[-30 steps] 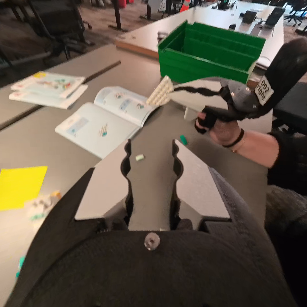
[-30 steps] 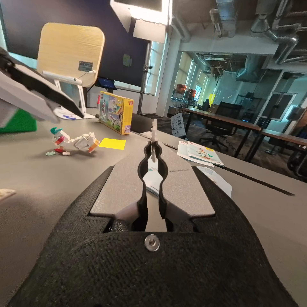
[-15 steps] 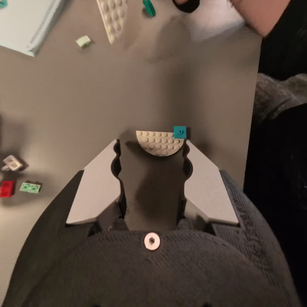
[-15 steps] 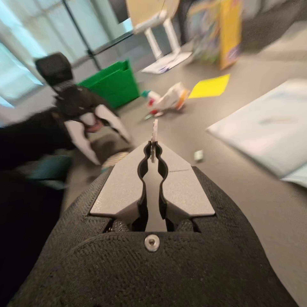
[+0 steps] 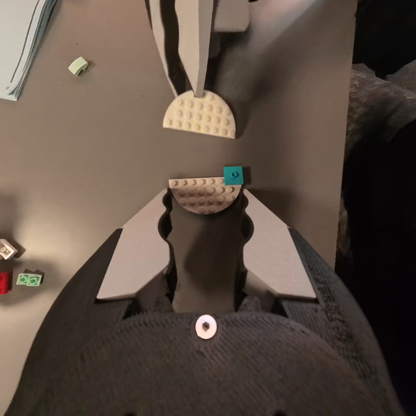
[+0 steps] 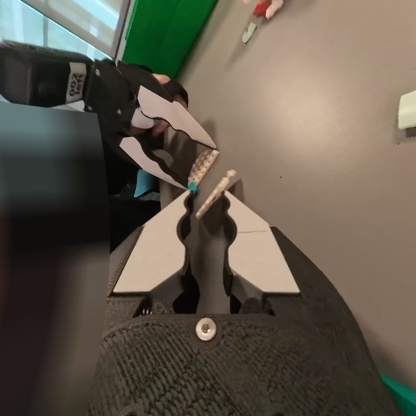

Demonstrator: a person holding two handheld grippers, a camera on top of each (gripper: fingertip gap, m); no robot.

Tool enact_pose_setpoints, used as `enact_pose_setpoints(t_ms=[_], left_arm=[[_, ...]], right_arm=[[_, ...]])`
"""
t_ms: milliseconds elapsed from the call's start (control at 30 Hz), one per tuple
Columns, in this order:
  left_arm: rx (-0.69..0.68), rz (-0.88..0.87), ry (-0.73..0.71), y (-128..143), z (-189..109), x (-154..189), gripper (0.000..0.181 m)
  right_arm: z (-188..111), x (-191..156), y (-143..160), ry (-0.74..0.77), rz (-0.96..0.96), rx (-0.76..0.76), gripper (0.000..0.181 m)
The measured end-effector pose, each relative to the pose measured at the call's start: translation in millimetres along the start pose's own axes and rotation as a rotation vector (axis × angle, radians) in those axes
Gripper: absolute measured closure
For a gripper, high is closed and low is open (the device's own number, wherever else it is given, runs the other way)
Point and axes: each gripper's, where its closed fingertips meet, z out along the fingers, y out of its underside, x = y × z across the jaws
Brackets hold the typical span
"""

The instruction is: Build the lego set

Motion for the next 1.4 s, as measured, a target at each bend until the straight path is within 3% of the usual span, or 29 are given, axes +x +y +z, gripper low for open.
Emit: enact_pose_setpoints(t_ms=[33, 133, 200, 367, 567, 700, 800, 900, 1033, 1167, 1267, 1300, 1333, 1400], left_arm=[[0.003, 0.001, 0.001, -0.8, 0.6, 0.5, 0.122], [0.017, 0.027, -0.03, -3.7, 1.4, -1.5, 0.122], [0.026, 0.057, -0.076, -6.3, 1.2, -5.6, 0.122], [0.054, 0.216, -0.252, -15.9, -0.6, -18.3, 0.123], [0.118, 0.361, -0.357, -36.2, -3.1, -15.6, 0.123], [0.168, 0.398, -0.379, -49.8, -7.3, -11.3, 0.123], [0.245, 0.334, -0.366, -59.7, -12.6, -10.4, 0.117], [0.417, 0.088, -0.195, -72.1, -22.6, -4.3, 0.108], [0.518, -0.031, -0.061, -75.7, -32.5, 0.8, 0.134], [0.46, 0.005, -0.023, -68.8, -26.4, 9.1, 0.167], [0.445, 0.054, -0.078, -66.4, -28.1, 5.5, 0.17], [0.439, 0.082, -0.132, -65.1, -30.0, 0.2, 0.177], [0.429, 0.125, -0.19, -62.9, -32.0, -4.5, 0.177], [0.404, 0.195, -0.318, -57.8, -38.9, -16.9, 0.177]], right_arm=[[-1.5, 0.3, -1.7, 0.002, 0.003, 0.01, 0.149], [-10.3, 7.9, -14.8, 0.057, -0.01, 0.091, 0.128], [-17.2, 8.6, -31.0, 0.087, -0.062, 0.191, 0.128], [5.1, -23.1, -30.4, -0.095, -0.139, 0.172, 0.141], [27.1, -19.0, -18.7, -0.066, -0.147, 0.094, 0.147], [30.2, -26.8, -15.7, -0.119, -0.147, 0.077, 0.165], [24.3, -31.9, -20.4, -0.132, -0.204, 0.111, 0.178], [17.6, -42.9, -23.5, -0.12, -0.378, 0.143, 0.178], [19.9, -57.0, -19.2, -0.08, -0.627, 0.144, 0.179], [24.2, -62.6, -15.9, -0.061, -0.747, 0.148, 0.179], [23.7, -64.0, -19.3, -0.025, -0.809, 0.192, 0.178], [21.8, -63.8, -21.0, -0.012, -0.806, 0.204, 0.165], [18.2, -53.5, -24.4, 0.049, -0.777, 0.2, 0.152], [8.8, -21.9, -26.0, 0.197, -0.702, 0.152, 0.148]])
